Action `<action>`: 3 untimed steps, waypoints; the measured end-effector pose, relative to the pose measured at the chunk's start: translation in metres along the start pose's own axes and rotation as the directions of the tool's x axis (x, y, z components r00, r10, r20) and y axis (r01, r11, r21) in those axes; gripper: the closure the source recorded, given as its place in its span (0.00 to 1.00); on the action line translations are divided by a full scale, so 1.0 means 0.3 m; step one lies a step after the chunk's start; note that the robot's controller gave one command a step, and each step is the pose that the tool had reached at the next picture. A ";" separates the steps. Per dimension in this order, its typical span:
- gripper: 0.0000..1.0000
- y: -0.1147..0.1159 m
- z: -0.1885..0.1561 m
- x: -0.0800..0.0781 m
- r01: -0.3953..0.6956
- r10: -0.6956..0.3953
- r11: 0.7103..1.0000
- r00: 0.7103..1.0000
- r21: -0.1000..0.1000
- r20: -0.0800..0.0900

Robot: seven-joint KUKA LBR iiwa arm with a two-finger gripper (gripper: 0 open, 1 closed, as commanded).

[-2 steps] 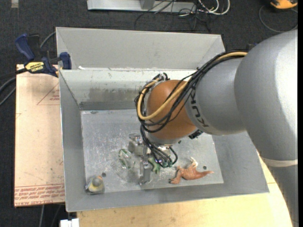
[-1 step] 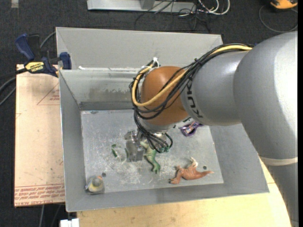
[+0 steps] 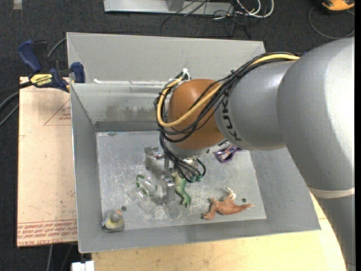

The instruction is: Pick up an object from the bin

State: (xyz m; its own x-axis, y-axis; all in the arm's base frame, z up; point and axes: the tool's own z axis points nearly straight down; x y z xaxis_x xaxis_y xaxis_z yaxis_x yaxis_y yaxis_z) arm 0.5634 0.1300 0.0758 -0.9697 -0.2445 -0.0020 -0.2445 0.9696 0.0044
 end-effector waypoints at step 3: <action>0.00 -0.112 0.018 0.108 -0.245 0.245 0.969 0.969 -0.002 0.001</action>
Offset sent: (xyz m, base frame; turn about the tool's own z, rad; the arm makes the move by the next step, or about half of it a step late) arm -0.0114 -0.0208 -0.0058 -0.0829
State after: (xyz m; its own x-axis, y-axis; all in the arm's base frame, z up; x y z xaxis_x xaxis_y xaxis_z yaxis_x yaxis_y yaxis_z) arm 0.5402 0.0894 0.0702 -1.0000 0.0008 -0.0020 0.0008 1.0000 0.0063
